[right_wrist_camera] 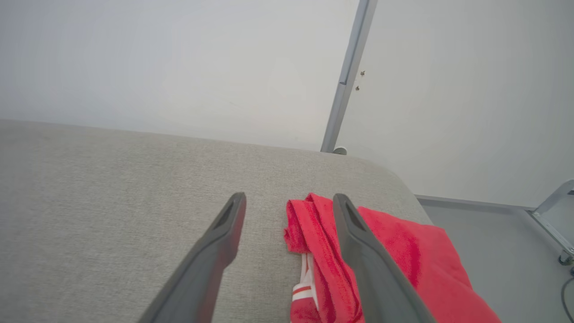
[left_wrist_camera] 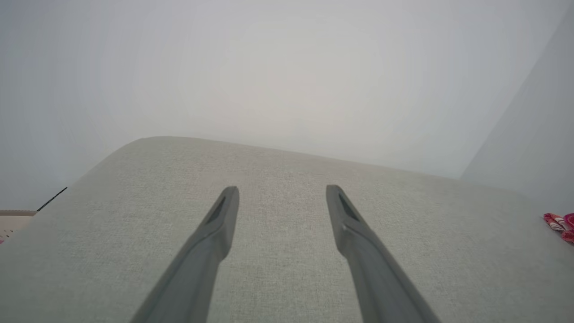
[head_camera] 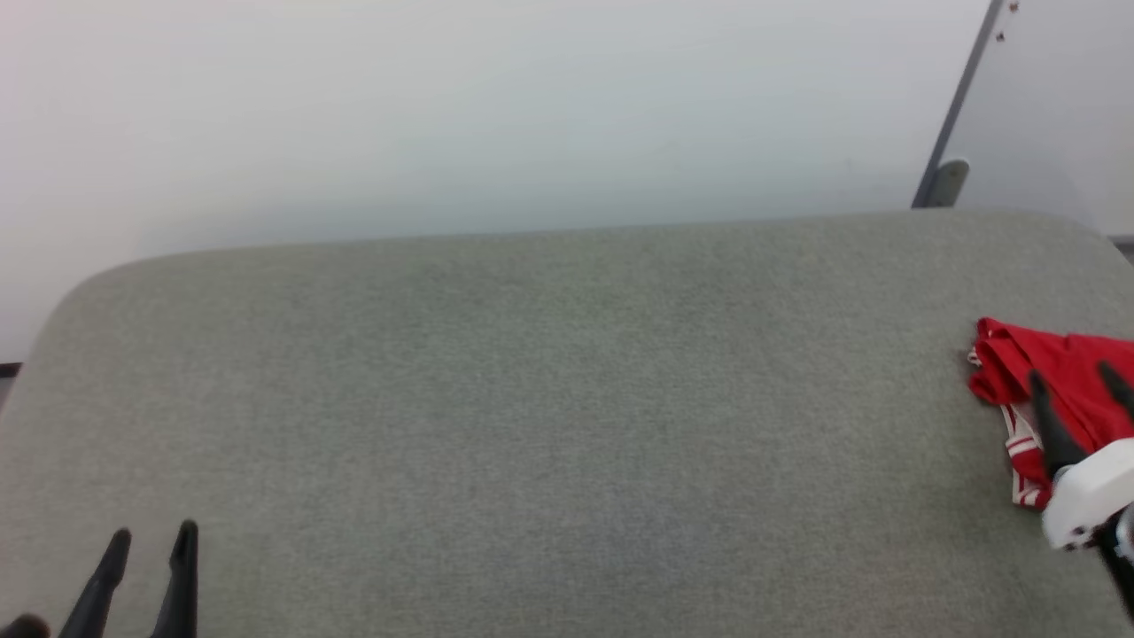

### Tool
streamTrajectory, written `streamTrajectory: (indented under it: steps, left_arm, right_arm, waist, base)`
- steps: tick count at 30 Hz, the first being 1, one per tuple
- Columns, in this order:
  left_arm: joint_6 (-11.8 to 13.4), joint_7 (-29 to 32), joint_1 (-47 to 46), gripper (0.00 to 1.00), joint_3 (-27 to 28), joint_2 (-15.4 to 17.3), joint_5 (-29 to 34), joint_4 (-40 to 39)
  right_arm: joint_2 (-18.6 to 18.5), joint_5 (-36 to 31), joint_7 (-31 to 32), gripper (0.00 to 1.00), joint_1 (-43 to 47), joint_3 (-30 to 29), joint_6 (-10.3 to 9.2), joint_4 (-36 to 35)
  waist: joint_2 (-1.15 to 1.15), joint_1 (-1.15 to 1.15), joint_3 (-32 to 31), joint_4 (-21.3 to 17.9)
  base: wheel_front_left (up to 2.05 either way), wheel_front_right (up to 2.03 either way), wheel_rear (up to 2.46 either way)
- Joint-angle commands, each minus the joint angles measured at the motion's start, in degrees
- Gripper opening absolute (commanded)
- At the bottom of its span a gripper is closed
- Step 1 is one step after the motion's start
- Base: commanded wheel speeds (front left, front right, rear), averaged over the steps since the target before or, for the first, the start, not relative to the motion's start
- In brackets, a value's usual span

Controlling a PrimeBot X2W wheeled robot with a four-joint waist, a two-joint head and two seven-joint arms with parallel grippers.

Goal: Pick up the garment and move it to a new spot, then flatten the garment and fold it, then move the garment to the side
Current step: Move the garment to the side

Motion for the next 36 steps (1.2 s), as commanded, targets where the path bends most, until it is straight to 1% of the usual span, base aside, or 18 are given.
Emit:
streamTrajectory:
  steps: [1, 4, 7, 12, 15, 20, 30, 36]
  left_arm:
    - [-0.2, 0.06, 1.22, 1.0, 0.93, -0.7, 0.37, -0.18]
    - [-0.2, 0.06, 2.55, 1.0, 2.39, -1.37, 0.99, -0.58]
    - [-0.2, 0.06, 3.63, 1.0, 2.71, -1.62, 1.17, -1.19]
    - [-0.2, 0.06, 4.89, 1.0, 3.04, -0.63, 0.52, -1.27]
    - [-0.2, 0.06, 5.28, 1.0, 3.01, -0.25, 0.55, -1.08]
    - [-0.2, 0.06, 5.36, 1.0, 3.06, -0.31, 0.7, -0.86]
    - [-0.2, 0.06, 5.05, 1.0, 2.66, -0.77, 0.93, -0.58]
    - [-0.2, 0.06, 4.5, 1.0, 2.31, -0.47, 0.44, -0.43]
  right_arm:
    - [1.05, 0.2, -0.62, 1.0, 1.81, 0.19, -0.12, -1.27]
    - [3.16, 0.5, -1.27, 1.0, 4.59, -0.08, -0.12, -3.68]
    - [4.8, 0.21, -1.78, 1.0, 7.4, -0.76, -0.12, -5.79]
    - [7.41, -1.32, -2.3, 1.0, 11.26, -1.7, -0.12, -8.98]
    - [8.26, -1.87, -2.46, 1.0, 12.48, -1.87, -0.12, -9.8]
    - [10.41, -3.42, -2.74, 1.0, 15.05, -1.97, -0.12, -12.31]
    - [13.39, -6.25, -2.87, 1.0, 19.39, -3.56, -0.12, -17.21]
    - [14.11, -7.0, -2.91, 1.0, 21.35, -4.33, -0.12, -19.22]
  waist:
    - [0.0, 0.0, -1.38, 1.3]
    - [0.0, 0.0, -1.86, 1.89]
    - [0.0, 0.0, -2.31, 2.59]
    - [0.0, 0.0, -2.78, 3.15]
    - [0.0, 0.0, -2.88, 3.15]
    - [0.0, 0.0, -3.06, 3.08]
    - [0.0, 0.0, -3.04, 2.32]
    - [0.0, 0.0, -3.02, 2.0]
  base:
    - [0.0, 0.0, 0.0]
    - [0.0, 0.0, 0.0]
    - [0.0, 0.0, 0.0]
    - [0.0, 0.0, 0.0]
    - [0.0, 0.0, 0.0]
    - [0.0, 0.0, 0.0]
    - [0.0, 0.0, 0.0]
    - [0.0, 0.0, 0.0]
